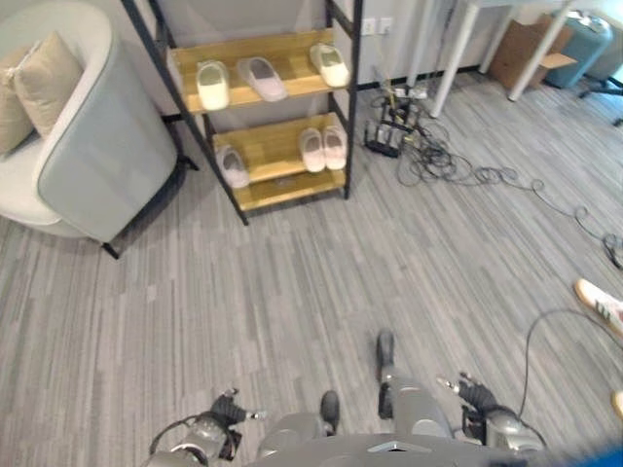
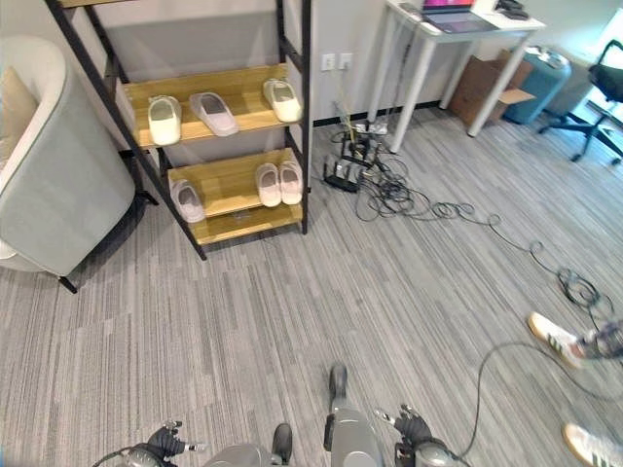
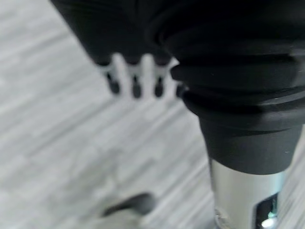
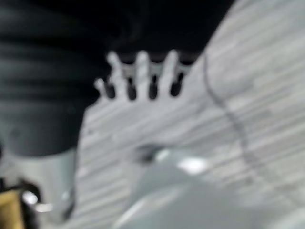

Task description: Arrange the slippers neatly on the shoe rack.

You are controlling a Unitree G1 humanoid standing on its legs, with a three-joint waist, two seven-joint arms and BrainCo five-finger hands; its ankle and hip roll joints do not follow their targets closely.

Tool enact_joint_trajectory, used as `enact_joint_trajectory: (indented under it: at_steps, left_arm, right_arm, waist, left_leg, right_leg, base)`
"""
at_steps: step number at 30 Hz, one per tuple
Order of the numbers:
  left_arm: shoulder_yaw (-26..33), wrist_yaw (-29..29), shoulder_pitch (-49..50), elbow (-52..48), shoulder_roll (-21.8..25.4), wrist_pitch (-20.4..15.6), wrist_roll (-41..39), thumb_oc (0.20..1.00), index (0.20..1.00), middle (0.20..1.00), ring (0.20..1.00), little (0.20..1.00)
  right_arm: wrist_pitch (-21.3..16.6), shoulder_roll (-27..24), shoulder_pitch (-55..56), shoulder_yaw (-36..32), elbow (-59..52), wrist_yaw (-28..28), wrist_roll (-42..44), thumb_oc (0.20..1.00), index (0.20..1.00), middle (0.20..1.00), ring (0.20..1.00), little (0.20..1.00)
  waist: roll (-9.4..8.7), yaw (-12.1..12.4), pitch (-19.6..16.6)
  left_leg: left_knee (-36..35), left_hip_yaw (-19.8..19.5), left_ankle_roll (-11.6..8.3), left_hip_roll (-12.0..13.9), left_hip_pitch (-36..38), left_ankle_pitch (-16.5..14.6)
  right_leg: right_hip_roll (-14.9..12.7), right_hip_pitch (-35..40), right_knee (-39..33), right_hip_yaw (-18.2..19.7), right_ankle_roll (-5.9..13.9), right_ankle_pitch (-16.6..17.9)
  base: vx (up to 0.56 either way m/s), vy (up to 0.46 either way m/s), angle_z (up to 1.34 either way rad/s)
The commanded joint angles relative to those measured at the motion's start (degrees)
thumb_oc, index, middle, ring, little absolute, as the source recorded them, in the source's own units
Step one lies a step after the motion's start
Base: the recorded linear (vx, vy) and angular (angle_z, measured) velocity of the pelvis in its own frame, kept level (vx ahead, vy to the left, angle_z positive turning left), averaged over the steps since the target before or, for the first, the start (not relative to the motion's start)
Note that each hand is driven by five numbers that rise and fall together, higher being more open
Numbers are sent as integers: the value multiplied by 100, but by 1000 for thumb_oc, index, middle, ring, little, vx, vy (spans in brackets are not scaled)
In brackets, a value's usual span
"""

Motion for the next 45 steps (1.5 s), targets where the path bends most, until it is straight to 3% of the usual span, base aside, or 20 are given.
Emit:
enact_joint_trajectory:
  at_steps: [1,2,3,4,5,6,9,13,17,18,20,21,24,25,30,32,34,36,39,45]
  left_arm:
    - [-13,-54,279,-173,-106,-5,-141,1000,1000,1000,1000,1000]
    - [50,-103,255,-99,-123,66,-151,1000,1000,1000,1000,1000]
    - [190,-76,187,-141,-105,61,-318,1000,1000,1000,1000,1000]
    - [190,-76,187,-142,-104,61,-319,1000,1000,1000,1000,1000]
    - [214,-78,205,-185,-127,79,-392,1000,1000,1000,1000,1000]
    - [151,-74,186,-237,-146,85,-333,1000,1000,1000,1000,1000]
    - [162,-69,276,-311,-134,58,-387,1000,1000,1000,1000,1000]
    - [336,-81,356,-57,-63,95,-451,1000,1000,1000,1000,1000]
    - [579,-120,540,349,-28,214,-266,1000,1000,1000,1000,1000]
    - [697,-211,658,504,1,266,-165,1000,1000,1000,1000,1000]
    - [846,-227,749,557,83,284,-218,1000,1000,1000,1000,1000]
    - [878,-206,735,531,136,305,-240,1000,1000,1000,1000,1000]
    - [889,-128,694,392,216,307,-339,1000,1000,1000,1000,1000]
    - [811,-82,626,233,245,265,-386,1000,1000,1000,1000,1000]
    - [650,40,508,-81,258,123,-490,1000,1000,1000,1000,1000]
    - [536,-4,431,-114,263,135,-499,1000,1000,1000,1000,1000]
    - [455,91,379,-155,220,65,-406,1000,1000,1000,1000,1000]
    - [381,89,391,-192,184,58,-305,1000,1000,1000,1000,1000]
    - [-266,71,608,-765,172,-77,498,1000,1000,1000,1000,1000]
    - [8,62,653,-335,-23,3,261,1000,1000,1000,1000,1000]
  right_arm:
    - [51,-317,-245,1,-104,-50,-77,1000,1000,1000,1000,1000]
    - [89,-573,-209,-164,-146,173,118,1000,1000,1000,1000,1000]
    - [-60,-571,109,-166,-302,129,175,1000,1000,1000,1000,1000]
    - [-60,-570,109,-166,-302,129,175,1000,1000,1000,1000,1000]
    - [-87,-591,96,-226,-256,108,246,1000,1000,1000,1000,1000]
    - [-127,-645,8,-305,-336,-11,338,1000,1000,1000,1000,1000]
    - [-205,-696,-90,-247,-669,-77,311,1000,1000,1000,1000,1000]
    - [-230,-804,-247,73,-1347,-127,-58,1000,1000,1000,1000,1000]
    - [-227,-776,-128,90,-1729,25,-112,1000,1000,1000,1000,1000]
    - [-183,-697,15,32,-1841,171,-22,1000,1000,1000,1000,1000]
    - [-168,-564,204,-84,-1793,371,189,1000,1000,1000,1000,1000]
    - [-143,-526,212,-145,-1701,390,245,1000,1000,1000,1000,1000]
    - [-160,-490,186,-197,-1660,356,323,1000,1000,1000,1000,1000]
    - [-190,-481,156,-236,-1689,271,321,1000,1000,1000,1000,1000]
    - [-258,-574,163,-297,-1731,144,244,1000,1000,1000,1000,1000]
    - [-188,-583,91,-163,-1554,119,111,1000,1000,1000,1000,1000]
    - [-162,-456,142,-242,-1500,215,407,1000,1000,1000,1000,1000]
    - [-162,-367,185,-291,-1495,356,780,1000,1000,1000,1000,1000]
    - [-280,-454,389,-323,-1641,301,709,1000,1000,1000,1000,1000]
    - [-383,-381,405,-240,-2317,612,1359,1000,1000,1000,1000,1000]
  waist:
    - [104,6,119]
    - [103,-13,103]
    - [3,-91,172]
    - [14,-97,165]
    - [-15,-101,219]
    - [-58,-16,256]
    - [-113,233,206]
    - [-165,691,208]
    - [-265,810,74]
    - [-307,887,-53]
    - [-396,904,-128]
    - [-441,885,-107]
    - [-392,841,-41]
    - [-342,767,-8]
    - [-241,530,33]
    - [-216,437,120]
    - [-252,387,144]
    - [-269,394,112]
    - [-158,367,-55]
    - [-88,376,-225]
  left_leg:
    - [945,-11,-455,723,186,-304]
    - [1861,40,-559,835,-76,43]
    - [3238,408,-577,1006,-689,604]
    - [3272,398,-579,1015,-717,589]
    - [3724,619,-545,1131,-1086,710]
    - [3775,1011,-487,1264,-1554,591]
    - [2346,1158,-460,1196,-1922,397]
    - [-166,675,-757,1564,-2156,1340]
    - [-698,887,-825,1691,-2172,1487]
    - [-166,756,-813,1609,-2340,1699]
    - [226,723,-674,1403,-2349,1543]
    - [450,809,-606,1335,-2329,1419]
    - [530,873,-486,1286,-2168,1236]
    - [441,918,-406,1230,-1872,1085]
    - [397,980,-428,1202,-1325,666]
    - [451,1013,-469,1258,-1138,511]
    - [637,905,-459,1159,-1165,440]
    - [626,889,-471,1123,-1111,425]
    - [164,836,-596,1235,-926,609]
    - [-372,794,-656,1340,-679,873]
  right_leg:
    - [132,363,791,431,-13,307]
    - [232,533,977,373,-156,211]
    - [275,809,962,350,-406,54]
    - [284,797,966,341,-407,54]
    - [325,981,904,278,-538,-69]
    - [318,1328,823,117,-631,-260]
    - [292,1725,653,-37,-529,-546]
    - [433,2374,442,-86,-468,-900]
    - [395,2833,349,29,-386,-1079]
    - [261,3029,475,116,-272,-1155]
    - [31,2889,1067,189,-103,-934]
    - [-112,2675,1639,236,8,-556]
    - [-218,2174,2446,253,24,-125]
    - [-314,1871,2695,65,-29,61]
    - [-452,1451,1539,-486,-65,-197]
    - [-494,1276,1131,-532,-1,-131]
    - [-409,1374,976,-204,59,-135]
    - [-370,1465,884,-130,54,-162]
    - [-289,1811,432,-353,37,-180]
    - [-179,2064,117,-418,10,-165]
  base:
    - [498,-202,101]
    - [507,-248,124]
    - [361,-217,135]
    - [231,-182,141]
    - [303,-156,62]
    - [480,-160,31]
    - [495,21,32]
    - [508,141,14]
    - [482,205,-23]
    - [555,278,-68]
    - [565,334,-46]
    - [322,267,-33]
    - [184,154,-19]
    - [309,169,-3]
    - [242,-9,14]
    - [194,-141,-1]
    - [157,-129,17]
    - [132,-86,38]
    - [127,-107,26]
    - [39,-30,5]
